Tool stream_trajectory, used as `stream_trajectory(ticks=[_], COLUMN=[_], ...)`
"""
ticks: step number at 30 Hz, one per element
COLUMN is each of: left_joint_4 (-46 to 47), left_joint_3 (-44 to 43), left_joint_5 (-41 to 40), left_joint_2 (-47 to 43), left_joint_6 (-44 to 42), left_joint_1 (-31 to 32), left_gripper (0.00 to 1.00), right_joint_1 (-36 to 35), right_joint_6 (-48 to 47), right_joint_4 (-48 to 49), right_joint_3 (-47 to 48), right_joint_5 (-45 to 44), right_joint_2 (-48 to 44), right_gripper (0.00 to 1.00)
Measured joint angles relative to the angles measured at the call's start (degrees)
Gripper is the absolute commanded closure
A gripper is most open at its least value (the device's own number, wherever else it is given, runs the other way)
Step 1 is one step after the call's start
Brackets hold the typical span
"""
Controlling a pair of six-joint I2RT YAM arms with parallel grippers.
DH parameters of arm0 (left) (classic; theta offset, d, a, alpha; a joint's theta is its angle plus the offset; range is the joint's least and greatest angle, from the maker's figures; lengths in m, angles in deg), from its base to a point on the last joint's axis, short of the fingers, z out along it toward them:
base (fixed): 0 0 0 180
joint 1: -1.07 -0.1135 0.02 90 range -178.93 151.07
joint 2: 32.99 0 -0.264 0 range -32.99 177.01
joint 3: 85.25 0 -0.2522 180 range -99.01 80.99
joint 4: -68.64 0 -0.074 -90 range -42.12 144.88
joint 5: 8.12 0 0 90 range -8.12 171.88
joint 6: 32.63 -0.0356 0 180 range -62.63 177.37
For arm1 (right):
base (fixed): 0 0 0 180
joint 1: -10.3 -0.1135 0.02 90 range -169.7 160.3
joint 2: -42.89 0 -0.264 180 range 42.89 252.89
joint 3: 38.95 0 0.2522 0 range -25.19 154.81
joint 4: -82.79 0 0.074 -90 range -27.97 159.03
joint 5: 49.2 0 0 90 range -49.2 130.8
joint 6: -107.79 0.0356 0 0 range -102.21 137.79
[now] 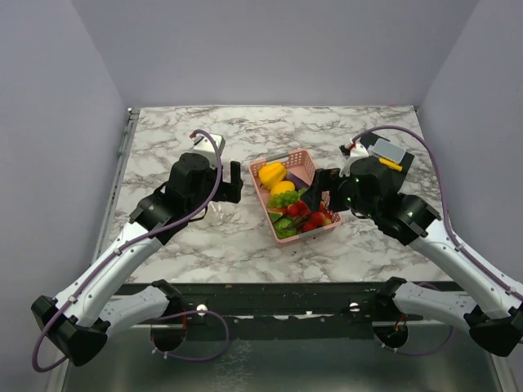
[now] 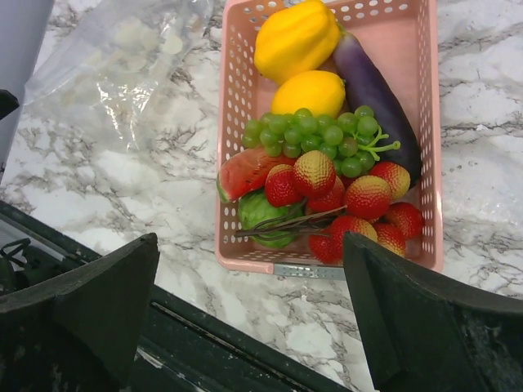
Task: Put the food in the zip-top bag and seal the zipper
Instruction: Move the bin to the center of the board.
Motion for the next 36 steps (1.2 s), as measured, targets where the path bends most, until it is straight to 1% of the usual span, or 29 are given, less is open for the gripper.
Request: stream_trajectory(ticks=[4, 9, 15, 23, 25, 27, 36], left_joint_4=[-0.3, -0.7, -1.2, -1.5, -1.5, -1.5, -1.6], left_joint_3=[0.0, -0.1, -0.1, -0.1, -0.1, -0.1, 1.5], left_joint_5=[-0.7, -1.2, -1.7, -2.4, -2.9, -3.3, -4.5], left_joint_2=[0.0, -0.1, -0.3, -1.4, -1.6, -2.0, -4.0], left_joint_6=[0.0, 0.0, 0.0, 0.0, 0.0, 0.0, 0.0], left_joint_1=[0.0, 0.0, 0.0, 0.0, 0.0, 0.0, 0.0], left_gripper=[0.01, 0.01, 0.01, 0.01, 0.01, 0.01, 0.01], right_joint_1=[0.0, 0.0, 0.0, -0.4, -0.9, -1.6, -6.0], right_joint_6=[-0.1, -1.2, -3.6, -5.5, -5.6, -5.7, -5.6], right_joint_4=[0.2, 0.0, 0.5, 0.3, 0.0, -0.2, -1.5], right_joint_3=[0.0, 1.0, 1.1, 4.2, 5.5, 6.5, 13.0], right_joint_5=[0.0, 0.1, 3.4, 5.3, 5.3, 5.3, 4.0], right_joint_2=[-0.4, 2.1, 2.9, 6.5, 8.0, 9.2, 16.7], right_gripper=[0.0, 0.0, 0.0, 0.05, 0.08, 0.1, 0.17])
